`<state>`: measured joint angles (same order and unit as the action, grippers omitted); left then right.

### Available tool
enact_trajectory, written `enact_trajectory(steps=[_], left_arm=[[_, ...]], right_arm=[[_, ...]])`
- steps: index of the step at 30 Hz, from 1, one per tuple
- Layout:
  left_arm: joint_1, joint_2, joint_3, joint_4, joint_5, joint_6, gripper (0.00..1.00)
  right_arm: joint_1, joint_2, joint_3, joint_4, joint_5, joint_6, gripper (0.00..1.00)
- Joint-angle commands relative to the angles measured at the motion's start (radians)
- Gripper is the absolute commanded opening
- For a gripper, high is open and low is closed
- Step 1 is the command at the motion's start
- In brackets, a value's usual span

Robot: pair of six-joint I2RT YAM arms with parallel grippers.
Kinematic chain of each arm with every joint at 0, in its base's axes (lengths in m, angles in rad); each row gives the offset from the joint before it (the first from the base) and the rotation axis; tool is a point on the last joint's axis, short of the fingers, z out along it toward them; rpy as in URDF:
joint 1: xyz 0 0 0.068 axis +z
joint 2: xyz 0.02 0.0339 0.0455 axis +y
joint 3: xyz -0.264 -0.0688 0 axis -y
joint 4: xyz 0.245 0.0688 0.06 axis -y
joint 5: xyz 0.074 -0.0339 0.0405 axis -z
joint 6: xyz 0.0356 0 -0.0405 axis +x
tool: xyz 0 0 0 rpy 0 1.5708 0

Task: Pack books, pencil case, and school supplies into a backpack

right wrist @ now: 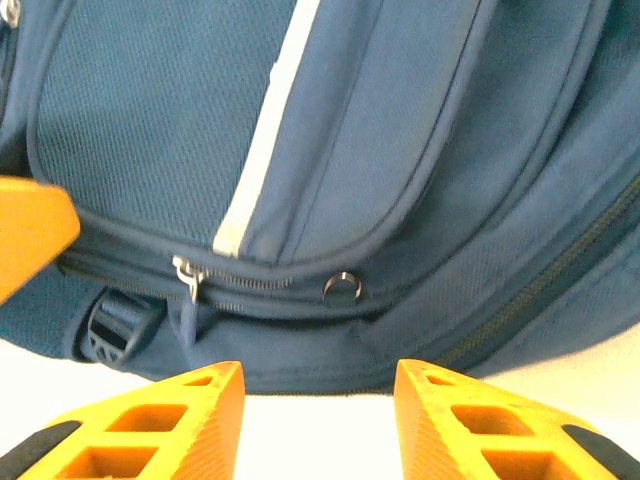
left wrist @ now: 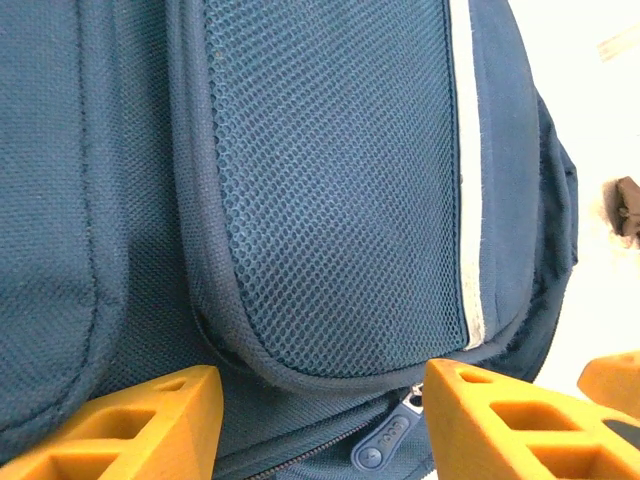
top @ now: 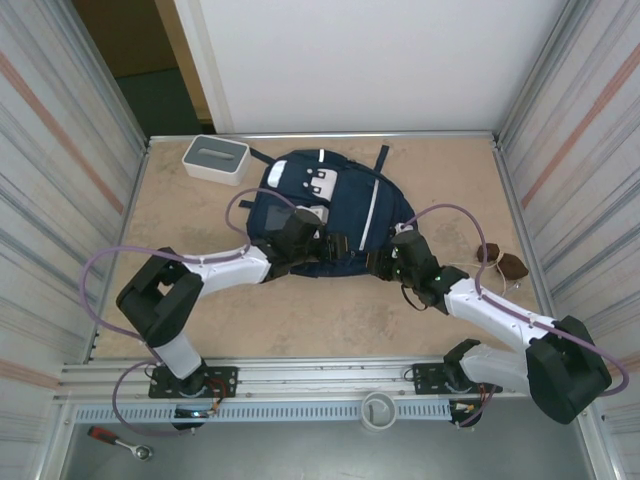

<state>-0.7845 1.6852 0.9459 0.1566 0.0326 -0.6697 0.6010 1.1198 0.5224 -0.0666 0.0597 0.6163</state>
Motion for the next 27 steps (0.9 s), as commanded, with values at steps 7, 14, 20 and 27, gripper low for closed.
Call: enact_trajectory(steps=[7,14,20,27], left_arm=[[0.01,0.049,0.049,0.103,0.021,-0.045,0.49],[-0.017,-0.037,0.015,0.07,-0.096,-0.007,0.52],[-0.014,-0.023,0.04,0.015,-0.185,0.027,0.55],[-0.006,0.021,0.081,-0.009,-0.214,0.063,0.57]], right_arm=[[0.069,0.041,-0.03,0.091,0.028,0.018,0.36],[0.078,0.04,-0.024,0.079,0.082,0.009,0.35],[0.078,0.087,0.008,0.068,0.082,-0.001,0.35],[0.078,0.101,0.012,0.062,0.092,-0.004,0.34]])
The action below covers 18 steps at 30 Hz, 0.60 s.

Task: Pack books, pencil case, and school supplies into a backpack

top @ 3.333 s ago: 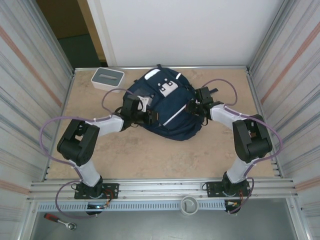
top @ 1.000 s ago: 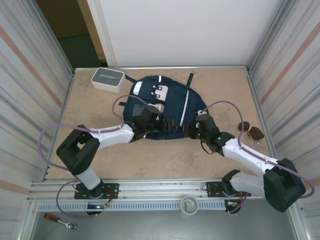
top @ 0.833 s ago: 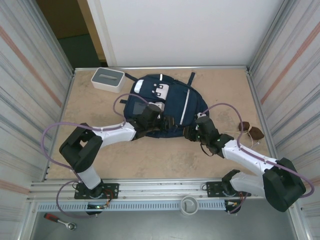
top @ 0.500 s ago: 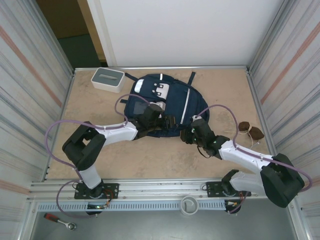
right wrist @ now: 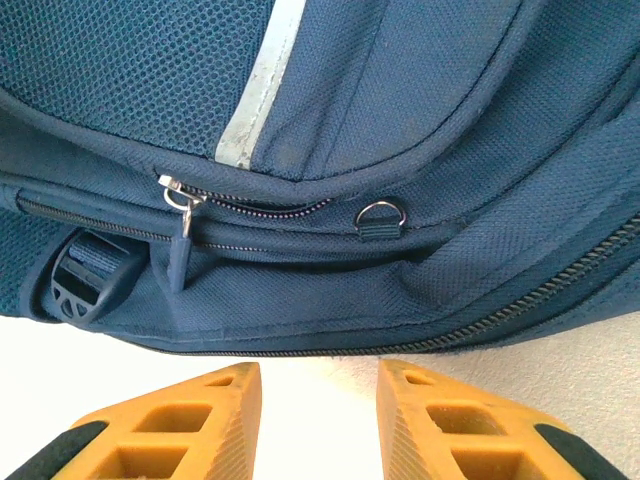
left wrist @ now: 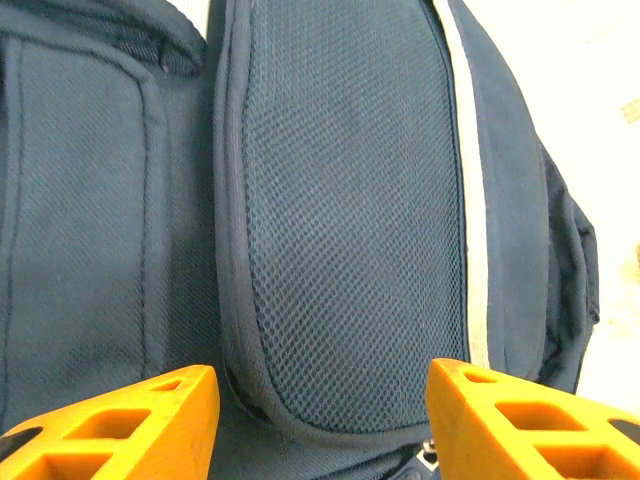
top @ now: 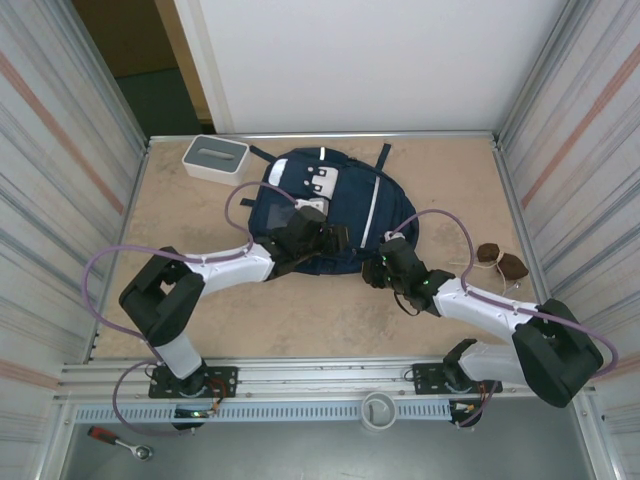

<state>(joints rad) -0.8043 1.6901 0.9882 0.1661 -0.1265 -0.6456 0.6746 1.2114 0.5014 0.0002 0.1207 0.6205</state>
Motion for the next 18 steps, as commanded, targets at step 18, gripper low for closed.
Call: enact_trajectory(steps=[18], left_arm=[[0.056,0.094,0.05,0.016,0.078,0.039,0.23]], right_arm=[[0.068,0.139,0.038,0.253,0.005,0.15,0.37]])
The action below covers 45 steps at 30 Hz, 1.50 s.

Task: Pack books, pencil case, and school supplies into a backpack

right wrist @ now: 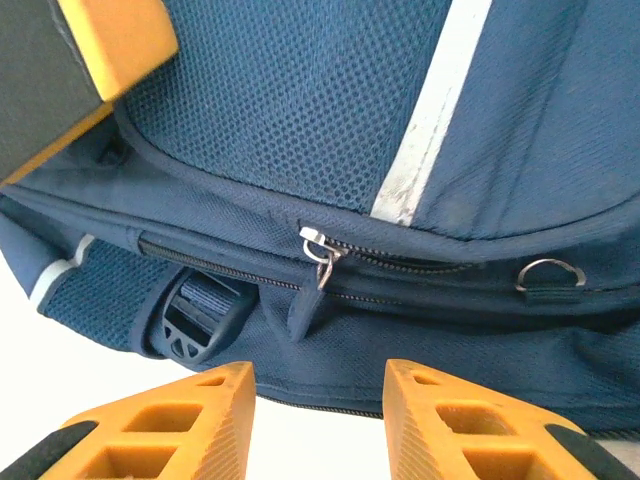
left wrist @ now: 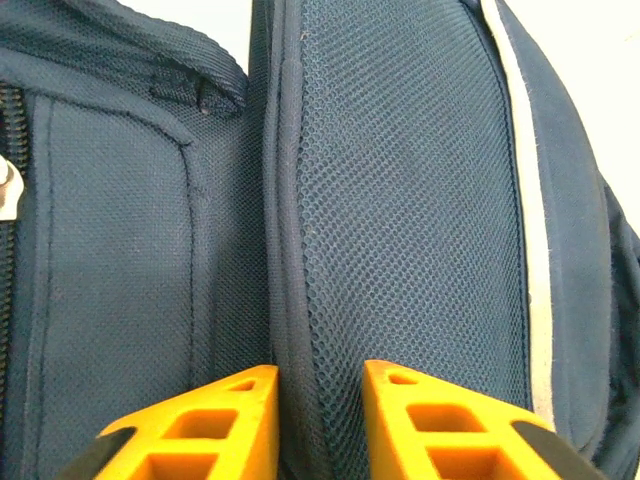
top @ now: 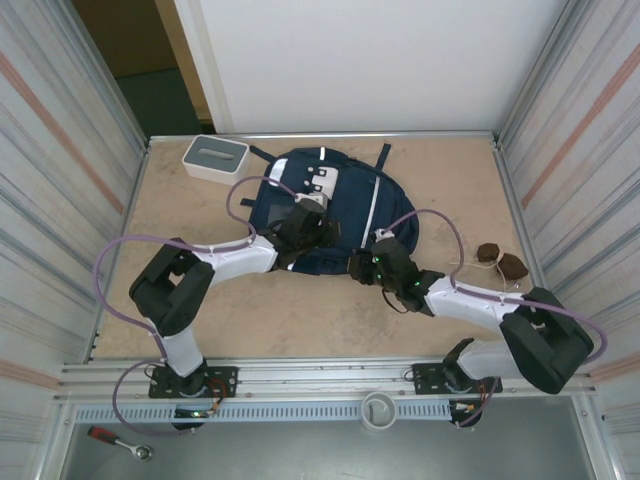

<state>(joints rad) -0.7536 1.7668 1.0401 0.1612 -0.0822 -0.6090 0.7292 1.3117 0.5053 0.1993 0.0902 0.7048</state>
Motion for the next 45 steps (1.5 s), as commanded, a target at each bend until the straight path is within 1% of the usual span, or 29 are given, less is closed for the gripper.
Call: enact_trajectory(steps=[1,5,11,15,28,33,36,39,43,45], left_arm=[[0.007,0.016,-0.003,0.021,0.037,0.003,0.22],[0.008,0.011,-0.012,0.028,0.048,0.005,0.2],[0.014,0.006,-0.025,0.041,0.053,0.006,0.2],[0.014,0.005,-0.031,0.049,0.057,0.006,0.2],[0.016,0.006,-0.046,0.058,0.065,0.003,0.19],[0.025,0.01,-0.057,0.067,0.067,0.004,0.14],[0.034,0.01,-0.064,0.069,0.067,0.006,0.06],[0.046,0.009,-0.073,0.07,0.062,0.014,0.01],[0.067,-0.002,-0.088,0.066,0.054,0.041,0.0],[0.078,-0.008,-0.093,0.057,0.046,0.057,0.0]], right_arm=[[0.017,0.049,0.041,0.057,0.047,0.075,0.37],[0.033,0.081,0.054,0.044,0.109,0.126,0.34],[0.047,0.148,0.073,0.089,0.097,0.14,0.33],[0.057,0.183,0.086,0.099,0.125,0.153,0.31],[0.075,0.255,0.087,0.209,0.223,0.18,0.26],[0.083,0.243,0.087,0.194,0.263,0.173,0.18],[0.085,0.226,0.081,0.157,0.287,0.17,0.12],[0.085,0.203,0.065,0.126,0.301,0.159,0.05],[0.085,0.151,0.043,0.056,0.332,0.122,0.0],[0.084,0.112,0.027,0.017,0.349,0.098,0.0]])
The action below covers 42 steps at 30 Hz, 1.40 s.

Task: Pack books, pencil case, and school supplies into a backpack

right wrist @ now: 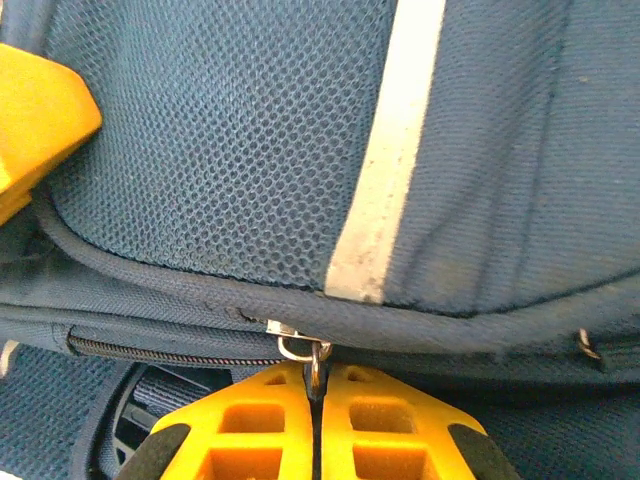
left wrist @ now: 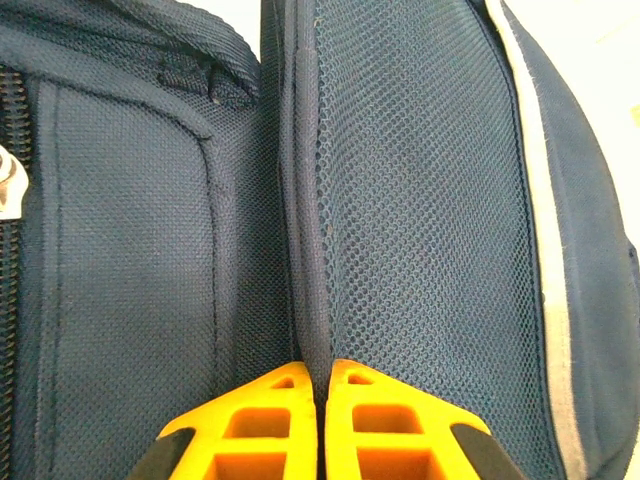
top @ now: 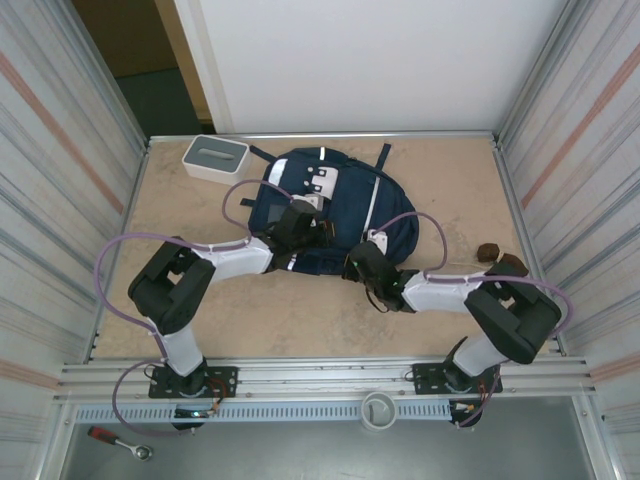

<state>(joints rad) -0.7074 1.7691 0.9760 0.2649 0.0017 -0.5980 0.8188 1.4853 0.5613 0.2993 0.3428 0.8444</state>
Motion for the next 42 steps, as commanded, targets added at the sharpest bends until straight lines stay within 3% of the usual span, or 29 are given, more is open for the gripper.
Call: enact_trajectory(steps=[1,6,12,17,23,31,34,38,42], left_arm=[[0.037,-0.014,-0.034,-0.049,-0.043,0.053,0.0],[0.067,-0.028,-0.052,-0.055,-0.055,0.076,0.0],[0.083,-0.04,-0.061,-0.065,-0.058,0.096,0.0],[0.086,-0.048,-0.06,-0.07,-0.052,0.113,0.0],[0.086,-0.064,-0.063,-0.063,-0.013,0.139,0.01],[0.086,-0.087,-0.063,-0.079,0.011,0.158,0.18],[0.086,-0.084,-0.059,-0.082,0.011,0.161,0.2],[0.087,-0.077,-0.06,-0.081,0.02,0.155,0.2],[0.086,-0.073,-0.06,-0.076,0.025,0.152,0.21]], right_arm=[[-0.006,-0.084,-0.037,-0.105,0.106,-0.055,0.0],[-0.035,-0.194,-0.08,-0.216,0.145,-0.12,0.0],[-0.138,-0.339,-0.127,-0.297,0.104,-0.225,0.0],[-0.243,-0.429,-0.161,-0.273,-0.048,-0.32,0.0],[-0.296,-0.491,-0.174,-0.258,-0.197,-0.406,0.0],[-0.335,-0.479,-0.149,-0.275,-0.357,-0.438,0.0],[-0.305,-0.446,-0.111,-0.305,-0.356,-0.469,0.13],[-0.215,-0.384,-0.044,-0.353,-0.248,-0.476,0.32],[-0.127,-0.278,0.016,-0.368,-0.115,-0.435,0.39]])
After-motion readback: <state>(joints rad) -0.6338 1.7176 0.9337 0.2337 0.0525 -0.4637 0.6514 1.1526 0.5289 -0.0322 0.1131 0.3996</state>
